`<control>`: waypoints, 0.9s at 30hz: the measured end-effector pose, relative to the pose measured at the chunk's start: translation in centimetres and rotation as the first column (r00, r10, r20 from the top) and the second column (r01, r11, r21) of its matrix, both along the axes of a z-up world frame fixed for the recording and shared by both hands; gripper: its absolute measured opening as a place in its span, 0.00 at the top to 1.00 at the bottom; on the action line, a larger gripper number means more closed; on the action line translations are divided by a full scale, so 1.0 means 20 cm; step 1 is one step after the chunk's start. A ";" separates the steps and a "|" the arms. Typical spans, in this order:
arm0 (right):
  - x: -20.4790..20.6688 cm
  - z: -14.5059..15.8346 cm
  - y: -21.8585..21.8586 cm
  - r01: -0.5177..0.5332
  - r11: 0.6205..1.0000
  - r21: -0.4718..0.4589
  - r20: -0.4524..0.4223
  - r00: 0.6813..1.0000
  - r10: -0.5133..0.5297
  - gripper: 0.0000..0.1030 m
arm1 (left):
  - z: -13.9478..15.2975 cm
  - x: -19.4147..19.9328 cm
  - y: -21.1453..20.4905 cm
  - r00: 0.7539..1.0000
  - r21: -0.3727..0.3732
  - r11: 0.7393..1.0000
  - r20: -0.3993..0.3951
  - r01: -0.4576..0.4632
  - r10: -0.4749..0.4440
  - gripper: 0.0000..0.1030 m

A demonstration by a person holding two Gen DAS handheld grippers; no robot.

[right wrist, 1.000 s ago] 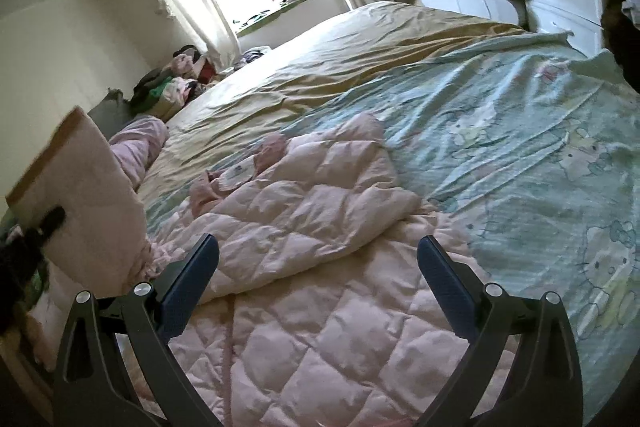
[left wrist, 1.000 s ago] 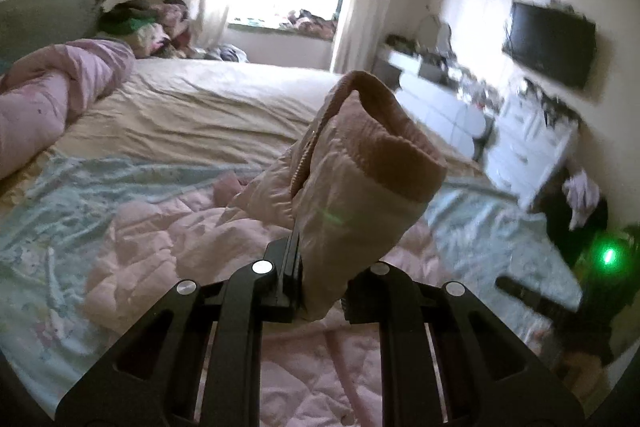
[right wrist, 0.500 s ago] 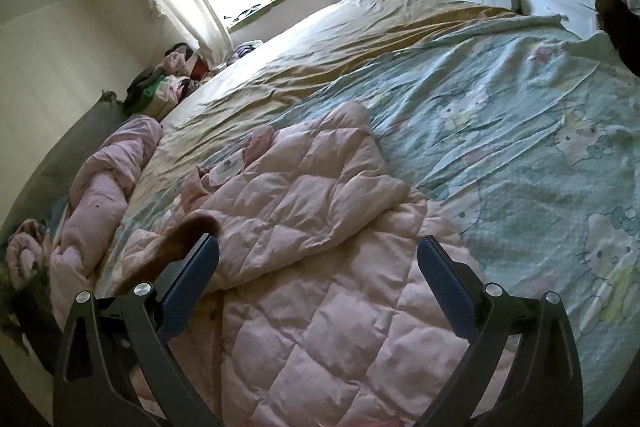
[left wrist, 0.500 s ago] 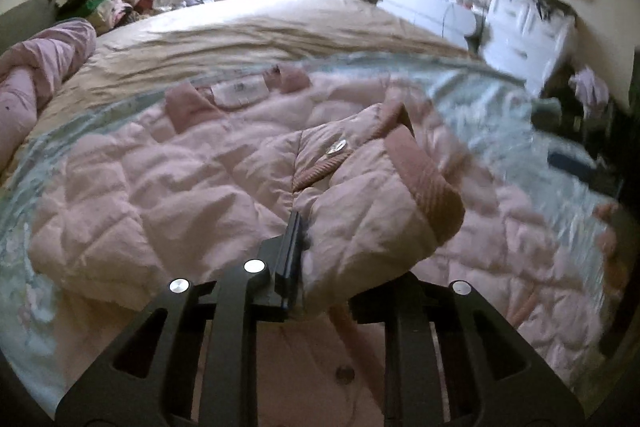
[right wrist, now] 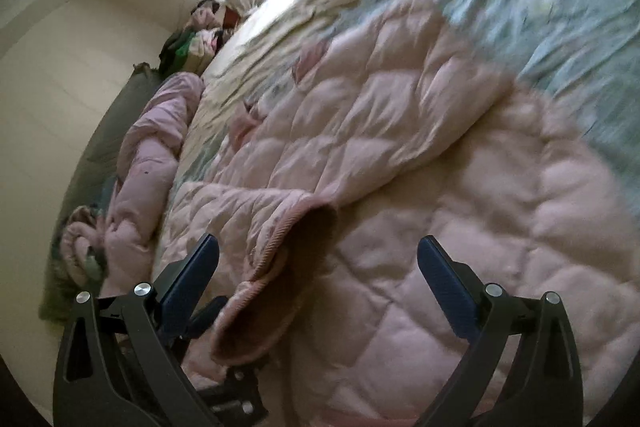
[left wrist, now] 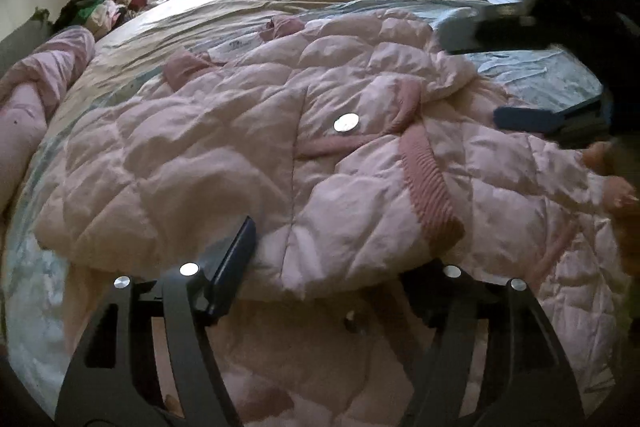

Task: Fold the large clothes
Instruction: 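Close the right tool on the pink ribbed sleeve cuff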

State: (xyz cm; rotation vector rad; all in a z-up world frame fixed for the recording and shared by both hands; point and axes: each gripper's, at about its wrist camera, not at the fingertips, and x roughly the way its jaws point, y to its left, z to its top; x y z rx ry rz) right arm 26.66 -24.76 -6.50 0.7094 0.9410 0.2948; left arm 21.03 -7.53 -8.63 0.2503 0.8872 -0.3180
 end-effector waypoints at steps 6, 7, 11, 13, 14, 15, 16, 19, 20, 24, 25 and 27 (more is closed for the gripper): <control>0.08 -0.06 0.10 -0.027 0.998 0.056 -0.049 0.998 0.029 0.04 | 0.04 -0.10 0.11 0.999 -0.057 0.998 -0.042 -0.019 0.017 0.20; 0.09 -0.07 0.12 -0.028 0.998 0.061 -0.055 0.998 0.031 0.05 | 0.05 -0.10 0.13 0.999 -0.069 0.997 -0.044 -0.025 0.022 0.19; 0.12 -0.11 0.15 -0.007 0.998 0.068 -0.073 0.997 0.012 0.24 | 0.11 -0.14 0.25 0.996 -0.130 0.988 -0.046 -0.086 0.081 0.10; 0.13 -0.13 0.15 0.018 0.997 0.078 -0.091 0.996 -0.011 0.29 | 0.15 -0.15 0.33 0.992 -0.158 0.979 -0.042 -0.128 0.123 0.09; 0.13 -0.14 0.15 0.027 0.996 0.083 -0.093 0.995 -0.019 0.33 | 0.17 -0.15 0.36 0.990 -0.162 0.977 -0.038 -0.142 0.137 0.09; 0.13 -0.15 0.15 0.030 0.996 0.084 -0.092 0.996 -0.023 0.36 | 0.18 -0.15 0.39 0.987 -0.165 0.974 -0.035 -0.158 0.154 0.09; 0.13 -0.16 0.16 0.029 0.996 0.084 -0.090 0.996 -0.021 0.42 | 0.21 -0.14 0.43 0.983 -0.173 0.968 -0.030 -0.182 0.180 0.09; 0.13 -0.17 0.17 0.034 0.997 0.065 -0.081 0.996 -0.029 0.61 | 0.26 -0.13 0.53 0.972 -0.205 0.951 -0.023 -0.232 0.233 0.09; 0.13 -0.17 0.17 0.033 0.998 0.061 -0.072 0.997 -0.028 0.71 | 0.27 -0.13 0.56 0.968 -0.217 0.944 -0.021 -0.247 0.249 0.09; 0.11 -0.09 0.22 -0.004 1.000 0.030 0.028 1.000 0.004 0.84 | 0.33 -0.13 0.67 0.951 -0.266 0.915 -0.014 -0.302 0.310 0.09; 0.10 -0.05 0.24 -0.015 1.000 0.010 0.065 0.998 0.014 0.85 | 0.34 -0.13 0.71 0.947 -0.278 0.909 -0.014 -0.311 0.320 0.09; 0.09 0.07 0.27 -0.034 0.999 -0.020 0.149 0.988 0.037 0.86 | 0.37 -0.12 0.75 0.946 -0.292 0.904 -0.011 -0.313 0.324 0.09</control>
